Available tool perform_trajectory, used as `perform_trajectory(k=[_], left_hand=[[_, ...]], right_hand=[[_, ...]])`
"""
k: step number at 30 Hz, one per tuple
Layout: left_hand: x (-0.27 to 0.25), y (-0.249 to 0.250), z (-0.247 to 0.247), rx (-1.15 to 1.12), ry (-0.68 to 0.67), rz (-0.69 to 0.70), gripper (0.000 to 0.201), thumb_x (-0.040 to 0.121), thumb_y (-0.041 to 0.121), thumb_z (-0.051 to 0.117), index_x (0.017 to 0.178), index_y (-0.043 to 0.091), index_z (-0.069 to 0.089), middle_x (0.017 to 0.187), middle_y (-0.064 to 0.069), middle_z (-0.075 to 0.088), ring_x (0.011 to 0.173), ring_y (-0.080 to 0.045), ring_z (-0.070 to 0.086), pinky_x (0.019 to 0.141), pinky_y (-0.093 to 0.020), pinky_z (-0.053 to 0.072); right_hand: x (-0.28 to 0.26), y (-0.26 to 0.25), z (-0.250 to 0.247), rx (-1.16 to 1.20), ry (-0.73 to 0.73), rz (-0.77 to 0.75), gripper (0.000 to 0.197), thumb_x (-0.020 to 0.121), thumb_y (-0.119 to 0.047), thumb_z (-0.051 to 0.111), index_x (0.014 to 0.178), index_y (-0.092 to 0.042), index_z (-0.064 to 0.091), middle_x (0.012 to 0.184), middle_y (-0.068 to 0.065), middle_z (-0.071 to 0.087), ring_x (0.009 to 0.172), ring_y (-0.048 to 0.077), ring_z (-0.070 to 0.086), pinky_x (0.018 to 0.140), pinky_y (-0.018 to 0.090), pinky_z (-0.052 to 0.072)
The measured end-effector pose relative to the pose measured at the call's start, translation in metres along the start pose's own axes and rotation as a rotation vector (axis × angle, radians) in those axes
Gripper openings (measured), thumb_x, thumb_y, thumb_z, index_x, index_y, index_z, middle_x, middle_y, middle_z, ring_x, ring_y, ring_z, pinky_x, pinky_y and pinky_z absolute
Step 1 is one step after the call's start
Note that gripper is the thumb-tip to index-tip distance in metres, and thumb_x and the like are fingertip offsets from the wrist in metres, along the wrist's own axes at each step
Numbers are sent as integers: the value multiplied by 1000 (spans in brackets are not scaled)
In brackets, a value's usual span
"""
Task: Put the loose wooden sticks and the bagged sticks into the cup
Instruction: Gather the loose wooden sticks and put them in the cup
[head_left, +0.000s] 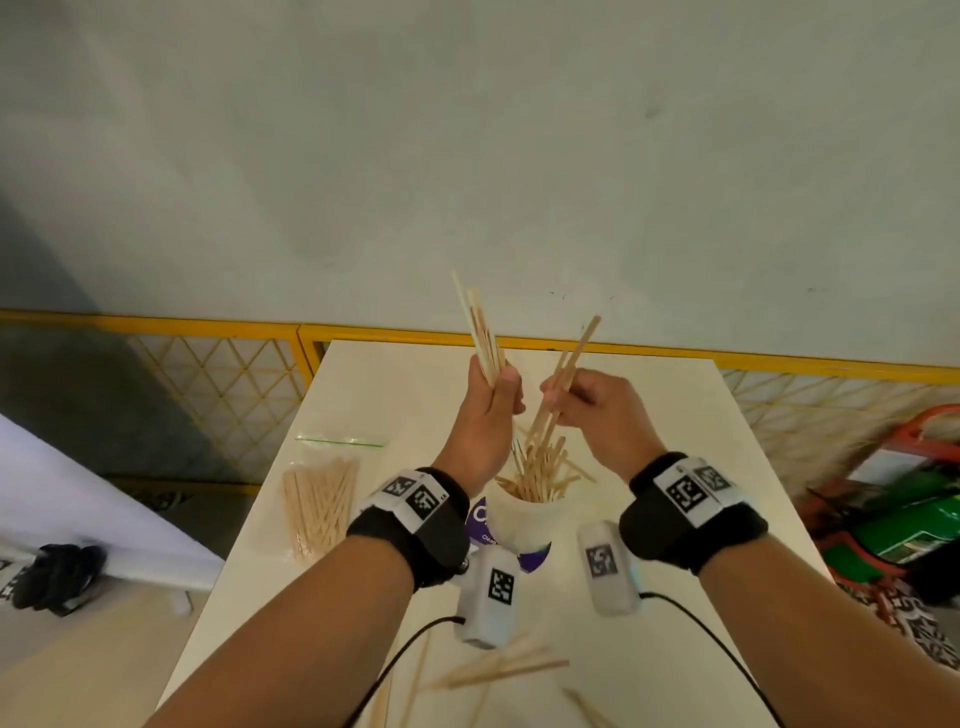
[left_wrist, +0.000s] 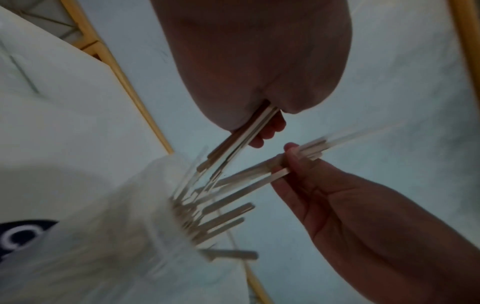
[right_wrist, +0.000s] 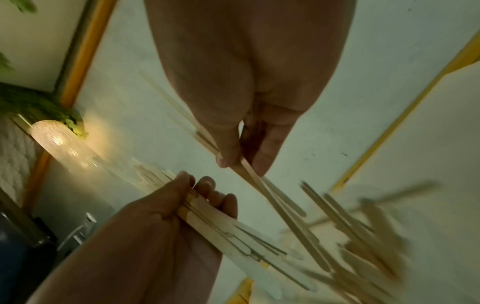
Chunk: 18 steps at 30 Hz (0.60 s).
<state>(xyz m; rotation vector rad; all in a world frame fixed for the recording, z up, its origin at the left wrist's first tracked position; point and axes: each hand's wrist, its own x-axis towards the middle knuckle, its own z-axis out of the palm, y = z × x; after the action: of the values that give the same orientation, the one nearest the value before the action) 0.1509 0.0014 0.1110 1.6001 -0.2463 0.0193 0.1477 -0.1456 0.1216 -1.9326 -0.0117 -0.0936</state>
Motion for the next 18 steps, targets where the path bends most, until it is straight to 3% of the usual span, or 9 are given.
perform_trajectory(k=[4,8,11,13,15,18], left_hand=[[-4,-28,3,51,-16,-5,19,106,24,31,104,7,40,86,-2,44,73,-6,47,73,-8,44],[-1,-34,5,68,9,42,22,105,24,32,110,5,42,81,5,48,72,-4,50,80,-24,46],[3,-31,7,69,2,35,19,105,23,33,110,8,43,83,4,48,77,-8,51,86,-32,50],[3,-33,7,101,-10,43,17,105,23,34,108,9,44,86,2,48,81,-12,51,87,-29,48],[-1,-37,7,167,-17,39,19,105,25,34,109,10,45,87,2,50,83,-12,52,81,-20,46],[-7,-45,8,210,-15,-23,25,104,28,34,115,10,47,86,7,52,84,-12,56,77,-18,46]], right_hand=[[2,11,1,-52,2,-29,21,88,-13,63,81,-32,66,81,-8,69,82,17,67,79,32,56],[6,2,-7,-48,-18,-65,12,88,-15,63,86,-26,68,80,-7,69,77,12,66,77,28,57],[6,10,-3,-177,-88,-21,11,85,-18,66,78,-25,69,77,4,70,71,16,61,74,35,53],[4,23,4,-296,-101,32,9,85,-21,66,79,-17,73,82,12,72,70,20,59,69,32,47],[-1,37,12,-357,-97,63,12,85,-20,66,86,-13,76,86,7,74,74,18,61,68,24,43],[-6,50,22,-386,-69,88,13,85,-19,66,92,-15,76,92,2,75,82,14,64,73,19,41]])
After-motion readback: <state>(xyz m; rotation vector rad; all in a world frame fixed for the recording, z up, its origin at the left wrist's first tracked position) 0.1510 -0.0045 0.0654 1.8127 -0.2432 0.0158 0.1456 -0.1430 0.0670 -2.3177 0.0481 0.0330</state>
